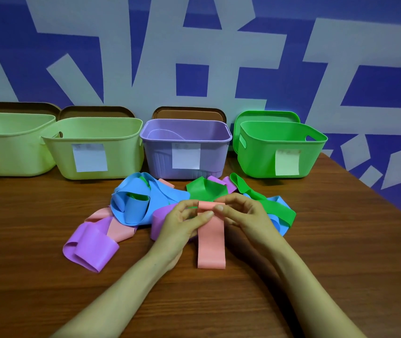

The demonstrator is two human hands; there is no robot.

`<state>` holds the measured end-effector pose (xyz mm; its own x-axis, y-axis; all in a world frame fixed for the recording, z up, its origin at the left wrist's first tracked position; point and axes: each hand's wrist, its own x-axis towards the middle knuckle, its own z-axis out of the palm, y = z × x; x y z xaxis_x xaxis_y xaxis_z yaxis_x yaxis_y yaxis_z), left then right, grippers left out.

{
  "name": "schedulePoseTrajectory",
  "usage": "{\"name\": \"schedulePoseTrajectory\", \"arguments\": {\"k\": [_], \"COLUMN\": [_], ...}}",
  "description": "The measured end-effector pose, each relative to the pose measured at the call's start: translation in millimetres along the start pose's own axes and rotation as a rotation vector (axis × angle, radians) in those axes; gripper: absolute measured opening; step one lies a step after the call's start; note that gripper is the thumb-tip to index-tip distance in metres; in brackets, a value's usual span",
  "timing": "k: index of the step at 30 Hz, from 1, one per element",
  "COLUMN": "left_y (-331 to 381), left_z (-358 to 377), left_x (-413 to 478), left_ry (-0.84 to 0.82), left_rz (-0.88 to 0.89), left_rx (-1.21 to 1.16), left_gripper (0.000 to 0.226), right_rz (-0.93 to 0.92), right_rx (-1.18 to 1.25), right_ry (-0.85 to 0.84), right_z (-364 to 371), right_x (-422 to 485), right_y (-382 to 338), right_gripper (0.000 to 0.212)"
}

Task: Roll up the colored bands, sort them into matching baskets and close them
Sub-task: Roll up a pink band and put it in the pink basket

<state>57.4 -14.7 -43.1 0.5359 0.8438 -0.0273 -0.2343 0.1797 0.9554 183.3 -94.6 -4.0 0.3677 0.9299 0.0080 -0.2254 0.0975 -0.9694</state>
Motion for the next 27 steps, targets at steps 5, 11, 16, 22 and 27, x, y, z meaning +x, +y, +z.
{"name": "schedulePoseTrajectory", "arguments": {"k": [5,11,16,22,27], "left_y": [0.5,3.0,0.5,1.0,1.5], "left_z": [2.1,2.2,-1.0,-2.3,-0.6], "left_x": [-1.4,-0.5,1.1,0.6,0.2], "left_ry": [0.002,0.023,0.036,0.05,0.024], "left_rz": [-0.003,-0.005,0.021,0.101,0.043], "left_rx": [0.031,-0.014,0.0,0.029,0.005], "left_gripper": [0.025,0.021,0.019,0.027,0.032], "right_rz": [-0.018,-0.004,-0.004,0.035,0.028], "right_rx": [-0.043,-0.08,-0.07,-0.042,0.013], "right_ry": [-0.022,-0.03,-0.01,-0.013,-0.009], "right_z": [-1.1,0.1,0.4,0.3,-0.3], "right_x": [-1.9,-1.9,-3.4,-1.5,-0.8], "right_y": [-3.2,-4.1,-6.7,-6.5,-4.9], "right_gripper": [0.02,0.025,0.034,0.015,0.014]}}
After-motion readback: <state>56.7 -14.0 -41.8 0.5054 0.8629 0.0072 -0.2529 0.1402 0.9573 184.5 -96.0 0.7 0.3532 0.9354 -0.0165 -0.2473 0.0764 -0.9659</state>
